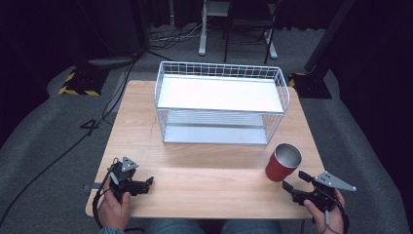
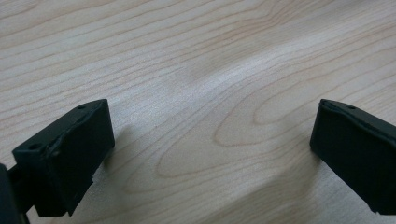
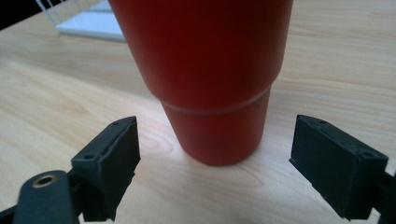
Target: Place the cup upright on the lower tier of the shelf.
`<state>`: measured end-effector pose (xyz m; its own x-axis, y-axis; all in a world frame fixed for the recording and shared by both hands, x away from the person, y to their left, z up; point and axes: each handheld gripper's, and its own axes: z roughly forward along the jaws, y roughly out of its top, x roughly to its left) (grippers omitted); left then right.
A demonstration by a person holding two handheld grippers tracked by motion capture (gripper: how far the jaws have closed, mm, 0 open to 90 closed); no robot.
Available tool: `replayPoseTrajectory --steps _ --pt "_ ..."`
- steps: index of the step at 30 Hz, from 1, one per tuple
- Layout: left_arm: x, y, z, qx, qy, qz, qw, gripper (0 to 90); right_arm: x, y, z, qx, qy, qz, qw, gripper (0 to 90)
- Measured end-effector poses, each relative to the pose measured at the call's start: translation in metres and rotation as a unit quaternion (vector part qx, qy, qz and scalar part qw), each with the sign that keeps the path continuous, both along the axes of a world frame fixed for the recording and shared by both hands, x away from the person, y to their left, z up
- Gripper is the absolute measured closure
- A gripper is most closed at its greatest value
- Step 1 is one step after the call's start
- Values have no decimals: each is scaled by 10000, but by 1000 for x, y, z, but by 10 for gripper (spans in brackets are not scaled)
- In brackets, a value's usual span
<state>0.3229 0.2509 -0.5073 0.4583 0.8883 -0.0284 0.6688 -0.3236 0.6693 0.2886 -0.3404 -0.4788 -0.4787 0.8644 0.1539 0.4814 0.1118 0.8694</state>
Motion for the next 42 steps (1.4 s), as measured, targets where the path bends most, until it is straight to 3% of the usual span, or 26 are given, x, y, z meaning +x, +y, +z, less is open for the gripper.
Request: replayPoseTrajectory --steps 7,17,36,42 --pt "0 0 0 -5 4 0 10000 1 3 7 -4 20 -165 -193 9997 159" --pt "0 0 0 -2 1 1 10000 1 15 19 -10 -12 -137 -380 9992 156" --pt "0 0 0 0 1 -1 10000 1 36 33 -17 -195 -86 -378 9991 141" --pt "0 0 0 -1 2 1 10000 0 42 35 -21 -367 -212 -308 9986 129"
